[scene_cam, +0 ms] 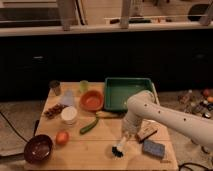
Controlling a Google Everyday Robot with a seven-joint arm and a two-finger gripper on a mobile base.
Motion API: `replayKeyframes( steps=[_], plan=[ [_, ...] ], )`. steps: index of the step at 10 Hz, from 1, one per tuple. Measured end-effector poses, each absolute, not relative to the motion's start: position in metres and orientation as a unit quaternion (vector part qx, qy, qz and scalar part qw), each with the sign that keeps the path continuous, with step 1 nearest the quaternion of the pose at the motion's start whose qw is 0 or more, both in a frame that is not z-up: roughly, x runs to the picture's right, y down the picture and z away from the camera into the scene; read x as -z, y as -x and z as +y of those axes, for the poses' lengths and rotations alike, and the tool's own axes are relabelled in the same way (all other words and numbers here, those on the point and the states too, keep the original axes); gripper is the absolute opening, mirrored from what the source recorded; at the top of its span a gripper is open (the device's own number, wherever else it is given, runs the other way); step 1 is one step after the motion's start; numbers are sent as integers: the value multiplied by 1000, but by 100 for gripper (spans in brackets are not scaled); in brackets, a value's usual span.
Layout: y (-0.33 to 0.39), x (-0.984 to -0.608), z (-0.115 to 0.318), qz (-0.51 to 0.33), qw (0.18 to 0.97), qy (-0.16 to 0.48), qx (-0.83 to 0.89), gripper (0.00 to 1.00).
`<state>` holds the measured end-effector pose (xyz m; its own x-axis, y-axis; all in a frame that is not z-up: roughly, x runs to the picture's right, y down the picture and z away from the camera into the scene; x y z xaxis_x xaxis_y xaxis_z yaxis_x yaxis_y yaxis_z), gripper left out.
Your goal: Place brush in table surface
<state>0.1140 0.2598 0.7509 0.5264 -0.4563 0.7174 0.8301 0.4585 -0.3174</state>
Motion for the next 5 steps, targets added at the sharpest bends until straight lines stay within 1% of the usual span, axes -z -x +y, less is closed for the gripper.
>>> replayKeyframes(
  steps=[2,3,4,5],
  plan=[
    [-114,-750,259,-278,808,334,398,49],
    [-113,-750,258,-278,808,333,398,56],
    [-113,-749,257,-278,809,332,398,71],
    [-113,-749,257,-278,809,332,399,77]
  ],
)
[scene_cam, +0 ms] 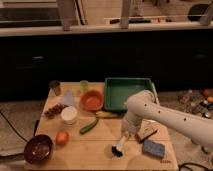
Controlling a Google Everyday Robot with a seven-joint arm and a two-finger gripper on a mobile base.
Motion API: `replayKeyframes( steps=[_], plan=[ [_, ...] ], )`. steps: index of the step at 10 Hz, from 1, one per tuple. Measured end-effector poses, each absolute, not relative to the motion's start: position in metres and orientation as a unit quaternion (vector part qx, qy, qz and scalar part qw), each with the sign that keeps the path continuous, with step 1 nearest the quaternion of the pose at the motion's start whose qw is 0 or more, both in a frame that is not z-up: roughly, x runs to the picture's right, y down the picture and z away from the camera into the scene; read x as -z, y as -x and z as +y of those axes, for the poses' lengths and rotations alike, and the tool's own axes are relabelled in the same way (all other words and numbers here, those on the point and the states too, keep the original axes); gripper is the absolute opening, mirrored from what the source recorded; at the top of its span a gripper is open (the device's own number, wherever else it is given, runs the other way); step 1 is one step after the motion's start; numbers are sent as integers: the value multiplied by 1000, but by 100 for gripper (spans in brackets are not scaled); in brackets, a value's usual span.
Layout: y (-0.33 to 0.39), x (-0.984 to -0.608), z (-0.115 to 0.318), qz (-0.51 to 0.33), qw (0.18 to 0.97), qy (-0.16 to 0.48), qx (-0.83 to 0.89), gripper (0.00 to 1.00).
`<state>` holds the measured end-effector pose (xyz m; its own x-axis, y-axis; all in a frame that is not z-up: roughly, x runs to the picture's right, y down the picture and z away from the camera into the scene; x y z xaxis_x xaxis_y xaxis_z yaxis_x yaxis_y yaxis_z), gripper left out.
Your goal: Place brush in table surface
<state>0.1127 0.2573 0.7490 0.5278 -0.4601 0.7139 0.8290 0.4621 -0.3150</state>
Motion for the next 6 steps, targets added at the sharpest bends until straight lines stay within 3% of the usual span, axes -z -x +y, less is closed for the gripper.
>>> replayKeyframes(
  steps=[6],
  plan=[
    [-113,-747,252,-277,810,327,401,80]
  ],
)
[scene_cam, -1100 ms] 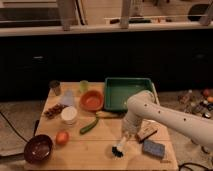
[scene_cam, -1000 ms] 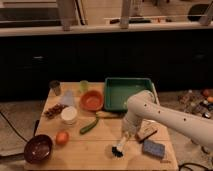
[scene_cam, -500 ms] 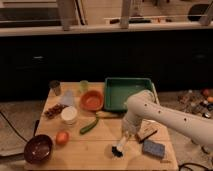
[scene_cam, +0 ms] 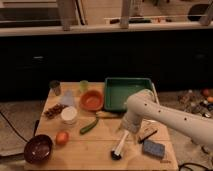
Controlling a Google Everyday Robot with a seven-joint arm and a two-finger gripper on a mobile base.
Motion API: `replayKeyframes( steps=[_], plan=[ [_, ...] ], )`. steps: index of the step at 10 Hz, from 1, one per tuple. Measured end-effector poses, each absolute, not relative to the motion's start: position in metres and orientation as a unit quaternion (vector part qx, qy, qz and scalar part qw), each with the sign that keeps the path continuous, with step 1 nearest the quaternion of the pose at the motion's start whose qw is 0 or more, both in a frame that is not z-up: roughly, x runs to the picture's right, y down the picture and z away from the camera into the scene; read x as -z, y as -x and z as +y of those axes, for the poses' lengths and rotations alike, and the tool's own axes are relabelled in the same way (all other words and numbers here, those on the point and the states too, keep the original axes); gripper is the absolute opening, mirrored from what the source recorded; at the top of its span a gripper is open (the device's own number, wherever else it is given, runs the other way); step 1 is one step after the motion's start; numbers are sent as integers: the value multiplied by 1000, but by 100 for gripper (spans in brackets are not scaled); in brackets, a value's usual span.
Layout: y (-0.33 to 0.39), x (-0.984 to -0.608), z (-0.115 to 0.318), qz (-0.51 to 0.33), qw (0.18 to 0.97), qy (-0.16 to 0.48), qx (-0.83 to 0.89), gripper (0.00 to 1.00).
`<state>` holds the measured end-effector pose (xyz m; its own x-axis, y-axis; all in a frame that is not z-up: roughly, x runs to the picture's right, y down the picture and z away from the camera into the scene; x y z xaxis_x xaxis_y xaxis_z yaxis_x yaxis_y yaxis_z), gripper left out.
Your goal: Place brush in table surface
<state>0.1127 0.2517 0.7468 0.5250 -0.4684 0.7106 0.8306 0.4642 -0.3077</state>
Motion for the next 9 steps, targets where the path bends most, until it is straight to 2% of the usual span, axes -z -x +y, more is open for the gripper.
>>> replayKeyframes(
  steps=[9],
  plan=[
    [-118,-741,237,-272,809,318,413,80]
  ],
)
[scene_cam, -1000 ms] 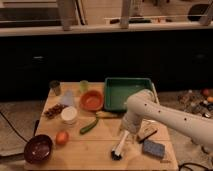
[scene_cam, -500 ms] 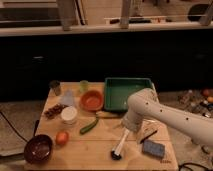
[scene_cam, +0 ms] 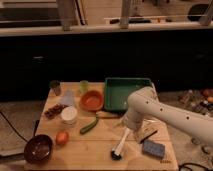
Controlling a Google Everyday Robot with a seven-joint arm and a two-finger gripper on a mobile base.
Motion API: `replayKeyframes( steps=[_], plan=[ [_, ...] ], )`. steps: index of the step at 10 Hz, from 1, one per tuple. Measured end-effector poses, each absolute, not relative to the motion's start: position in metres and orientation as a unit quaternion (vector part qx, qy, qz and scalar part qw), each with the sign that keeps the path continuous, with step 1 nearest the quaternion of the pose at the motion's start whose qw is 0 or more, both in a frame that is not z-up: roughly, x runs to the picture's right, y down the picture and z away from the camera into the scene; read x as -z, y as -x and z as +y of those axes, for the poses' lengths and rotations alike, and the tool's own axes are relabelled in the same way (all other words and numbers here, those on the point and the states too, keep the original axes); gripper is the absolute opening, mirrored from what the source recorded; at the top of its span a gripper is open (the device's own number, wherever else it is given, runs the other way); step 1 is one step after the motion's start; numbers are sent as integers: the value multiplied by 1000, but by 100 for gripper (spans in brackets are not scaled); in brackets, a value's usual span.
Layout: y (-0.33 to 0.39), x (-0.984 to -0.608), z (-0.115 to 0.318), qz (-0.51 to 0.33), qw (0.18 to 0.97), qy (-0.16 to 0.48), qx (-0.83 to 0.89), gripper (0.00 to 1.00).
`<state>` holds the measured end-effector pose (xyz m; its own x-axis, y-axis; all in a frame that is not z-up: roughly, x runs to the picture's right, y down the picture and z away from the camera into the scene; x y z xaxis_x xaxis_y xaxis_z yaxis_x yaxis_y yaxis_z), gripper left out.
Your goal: Place brush in table surface
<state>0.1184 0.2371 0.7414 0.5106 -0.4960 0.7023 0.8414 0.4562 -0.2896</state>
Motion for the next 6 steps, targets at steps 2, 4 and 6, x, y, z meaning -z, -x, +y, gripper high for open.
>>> replayKeyframes(
  steps=[2,4,6],
  plan=[
    [-120,-741,237,-271,810,317,413,80],
    [-119,-741,236,-271,809,317,414,80],
    [-119,-741,236,-271,809,317,414,80]
  ],
)
